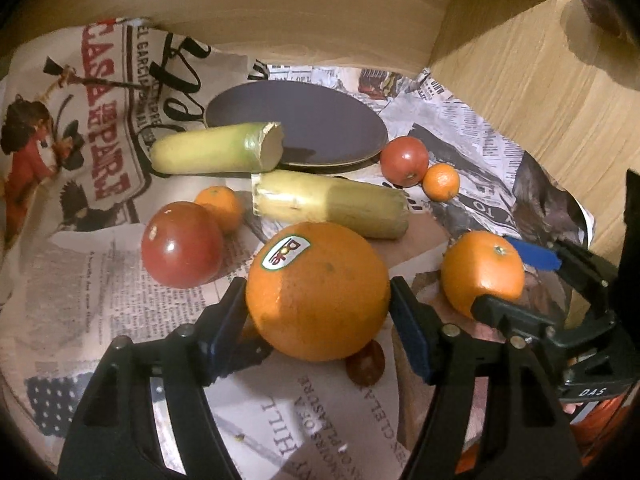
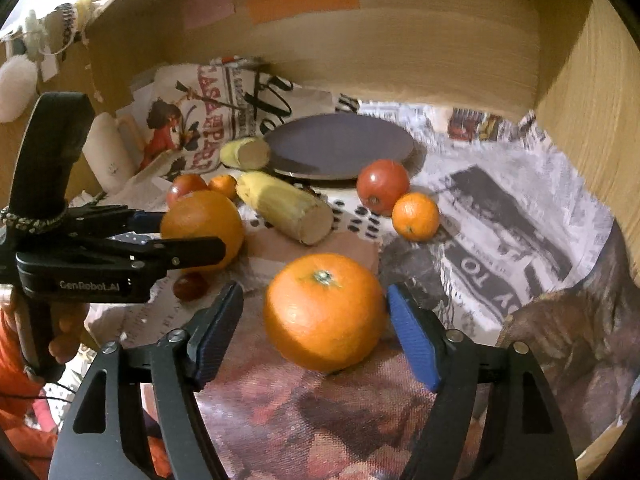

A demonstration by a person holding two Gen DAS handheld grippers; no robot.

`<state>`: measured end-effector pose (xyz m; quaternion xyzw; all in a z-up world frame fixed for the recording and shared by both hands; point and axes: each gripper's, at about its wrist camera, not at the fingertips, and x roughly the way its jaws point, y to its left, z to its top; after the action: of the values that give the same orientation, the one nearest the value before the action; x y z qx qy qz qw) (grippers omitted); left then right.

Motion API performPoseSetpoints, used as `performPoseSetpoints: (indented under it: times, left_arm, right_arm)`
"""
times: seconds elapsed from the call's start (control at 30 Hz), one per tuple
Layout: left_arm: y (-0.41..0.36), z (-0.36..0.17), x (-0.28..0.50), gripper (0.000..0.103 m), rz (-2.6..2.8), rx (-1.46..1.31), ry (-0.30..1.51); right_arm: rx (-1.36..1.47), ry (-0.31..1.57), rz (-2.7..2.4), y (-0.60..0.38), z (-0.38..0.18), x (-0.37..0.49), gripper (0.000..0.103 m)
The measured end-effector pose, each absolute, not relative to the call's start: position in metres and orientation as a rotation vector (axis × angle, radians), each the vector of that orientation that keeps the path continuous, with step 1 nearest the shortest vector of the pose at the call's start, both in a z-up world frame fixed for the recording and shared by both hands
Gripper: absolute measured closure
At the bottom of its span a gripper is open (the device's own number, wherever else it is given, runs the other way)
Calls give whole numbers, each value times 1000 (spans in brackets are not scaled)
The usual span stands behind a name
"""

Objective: Organize fruits
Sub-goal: 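Grasp the stickered orange with the left gripper while the right gripper grasps another orange, then carry both oranges onto the dark plate and open both grippers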

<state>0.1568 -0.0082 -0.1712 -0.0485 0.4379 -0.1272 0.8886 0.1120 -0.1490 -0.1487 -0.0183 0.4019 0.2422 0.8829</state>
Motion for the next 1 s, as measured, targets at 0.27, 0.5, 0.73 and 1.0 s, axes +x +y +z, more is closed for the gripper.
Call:
performPoseSetpoints:
  times: [0.27,0.5,0.73,1.0]
  left_arm:
    - [-9,-173,162,34,-266,-104,905]
    - [-2,-145,157,34,-260,-103,814]
    - [17,-98,167,34,-221,-117,694]
    - [30,-62,192,34,-180,-110,624]
  right_arm:
    - [0,867,515,-150,-154,119,40]
    - [-22,753,515,-146,-119,126,40]
    - [-75,633,474,-141,-79,148,40]
    - [-107,529,446,-135,-38,182,40]
